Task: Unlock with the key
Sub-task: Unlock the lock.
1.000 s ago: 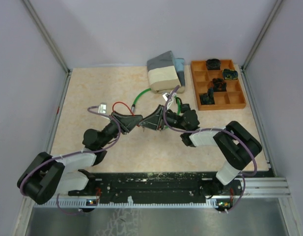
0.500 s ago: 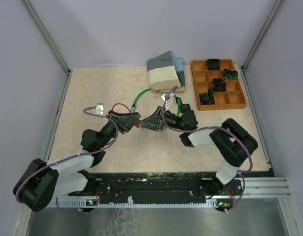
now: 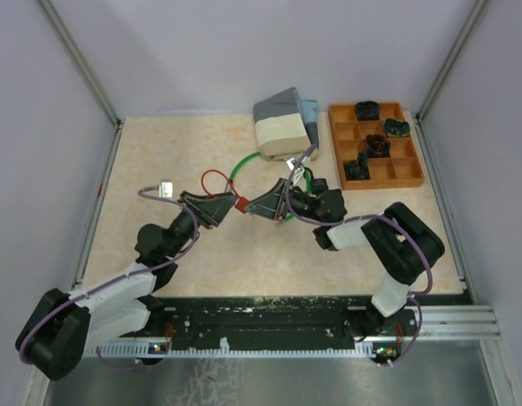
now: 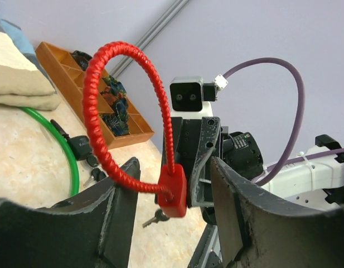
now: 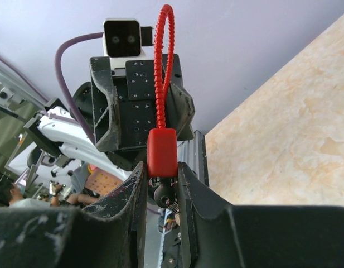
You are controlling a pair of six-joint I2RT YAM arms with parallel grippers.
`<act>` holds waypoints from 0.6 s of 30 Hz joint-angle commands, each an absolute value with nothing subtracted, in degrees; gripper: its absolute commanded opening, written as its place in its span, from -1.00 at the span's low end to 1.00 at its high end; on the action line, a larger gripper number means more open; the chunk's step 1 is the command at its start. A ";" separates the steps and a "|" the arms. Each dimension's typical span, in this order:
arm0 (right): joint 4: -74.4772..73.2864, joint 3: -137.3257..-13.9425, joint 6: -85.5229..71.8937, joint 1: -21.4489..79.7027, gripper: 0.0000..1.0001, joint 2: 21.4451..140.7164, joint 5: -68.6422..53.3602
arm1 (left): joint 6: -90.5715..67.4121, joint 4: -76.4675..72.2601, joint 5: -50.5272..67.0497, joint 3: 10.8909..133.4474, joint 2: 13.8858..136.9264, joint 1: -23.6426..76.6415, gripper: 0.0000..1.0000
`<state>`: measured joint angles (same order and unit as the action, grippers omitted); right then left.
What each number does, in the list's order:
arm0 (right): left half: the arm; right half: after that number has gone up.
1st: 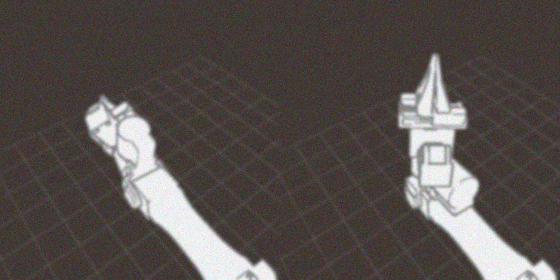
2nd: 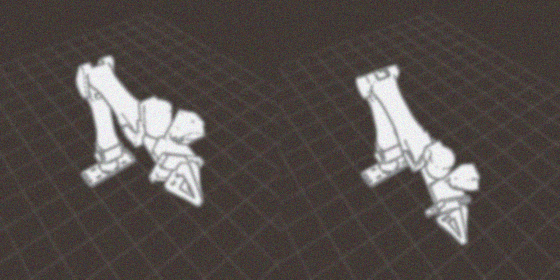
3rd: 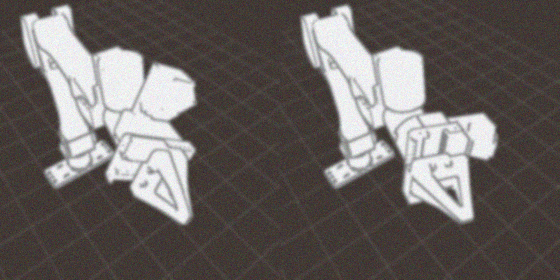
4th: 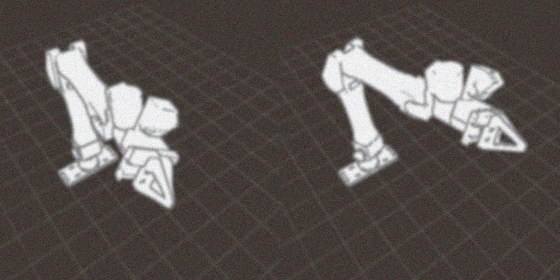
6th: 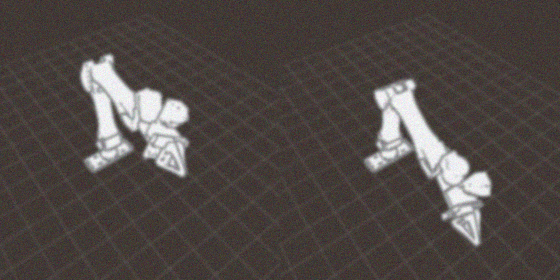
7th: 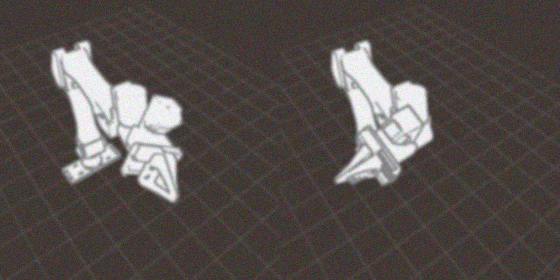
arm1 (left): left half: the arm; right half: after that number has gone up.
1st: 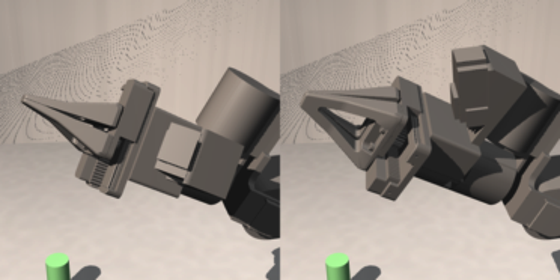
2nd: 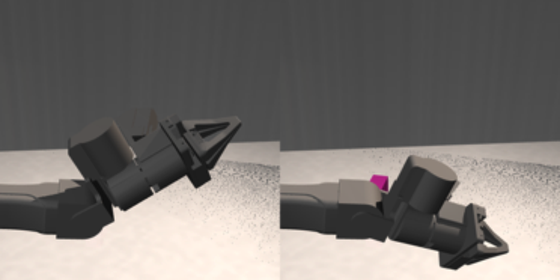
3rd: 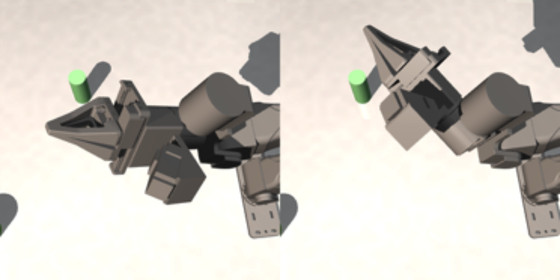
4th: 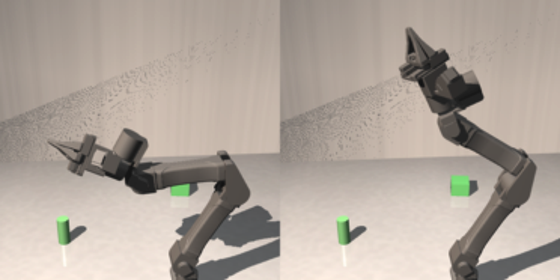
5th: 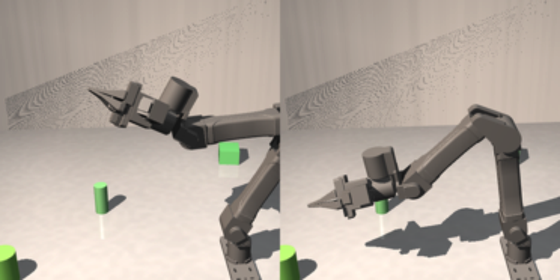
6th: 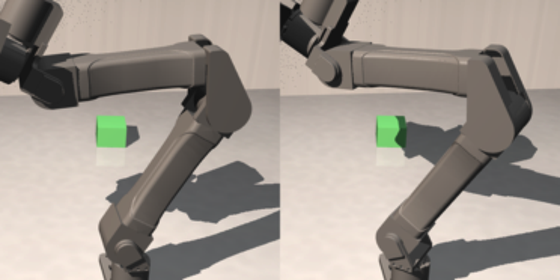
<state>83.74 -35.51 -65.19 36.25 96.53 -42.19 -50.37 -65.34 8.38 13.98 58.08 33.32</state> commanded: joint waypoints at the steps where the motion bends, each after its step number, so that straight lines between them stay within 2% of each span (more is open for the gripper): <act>1: 90.87 -34.83 -65.83 34.46 -1.00 95.12 -41.38 | -51.48 -61.43 7.34 12.85 55.04 32.91 0.18; 5: 91.40 -34.78 -65.91 34.10 -1.00 95.10 -41.91 | -51.80 -58.77 7.36 13.00 53.67 32.78 0.15; 9: 91.77 -35.11 -65.92 34.10 -1.00 95.27 -42.60 | -52.38 -60.16 8.41 13.62 55.03 32.72 -0.01; 18: 90.20 -33.98 -63.50 34.06 -1.00 95.16 -44.99 | -55.96 -67.81 11.59 14.29 59.76 31.30 -0.80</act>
